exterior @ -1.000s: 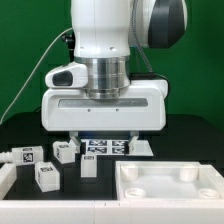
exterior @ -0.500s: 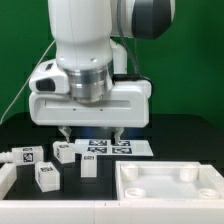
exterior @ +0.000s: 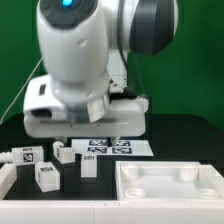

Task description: Assemble one leg

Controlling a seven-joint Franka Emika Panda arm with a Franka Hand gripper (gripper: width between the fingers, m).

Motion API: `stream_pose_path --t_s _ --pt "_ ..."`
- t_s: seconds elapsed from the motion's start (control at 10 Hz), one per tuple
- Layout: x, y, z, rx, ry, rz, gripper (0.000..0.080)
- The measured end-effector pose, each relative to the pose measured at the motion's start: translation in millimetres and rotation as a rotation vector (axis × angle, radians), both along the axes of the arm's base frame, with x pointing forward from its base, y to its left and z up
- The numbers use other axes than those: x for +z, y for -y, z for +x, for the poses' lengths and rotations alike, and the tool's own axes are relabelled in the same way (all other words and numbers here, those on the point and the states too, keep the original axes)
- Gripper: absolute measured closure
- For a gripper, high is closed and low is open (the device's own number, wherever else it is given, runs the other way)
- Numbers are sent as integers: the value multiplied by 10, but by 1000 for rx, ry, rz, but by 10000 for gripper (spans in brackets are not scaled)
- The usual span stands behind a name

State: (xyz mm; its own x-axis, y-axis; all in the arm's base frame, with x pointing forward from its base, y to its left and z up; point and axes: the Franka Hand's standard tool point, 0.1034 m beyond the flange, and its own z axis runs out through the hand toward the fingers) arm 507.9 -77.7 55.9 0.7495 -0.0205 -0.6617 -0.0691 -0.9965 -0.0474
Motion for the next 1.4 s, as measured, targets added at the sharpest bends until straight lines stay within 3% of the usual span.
stream_pose_path --t_s 0.2,0.4,0.7,1.2,1.4 --pt "-30 -16 -73 7 -133 4 150" --pt "-63 -7 -43 9 -126 1 150" --pt "-305 -2 -205 -23 -210 -40 150" --pt "-343 -20 -217 -31 -218 -51 150" --pt "-420 -17 -293 -44 -280 -61 150"
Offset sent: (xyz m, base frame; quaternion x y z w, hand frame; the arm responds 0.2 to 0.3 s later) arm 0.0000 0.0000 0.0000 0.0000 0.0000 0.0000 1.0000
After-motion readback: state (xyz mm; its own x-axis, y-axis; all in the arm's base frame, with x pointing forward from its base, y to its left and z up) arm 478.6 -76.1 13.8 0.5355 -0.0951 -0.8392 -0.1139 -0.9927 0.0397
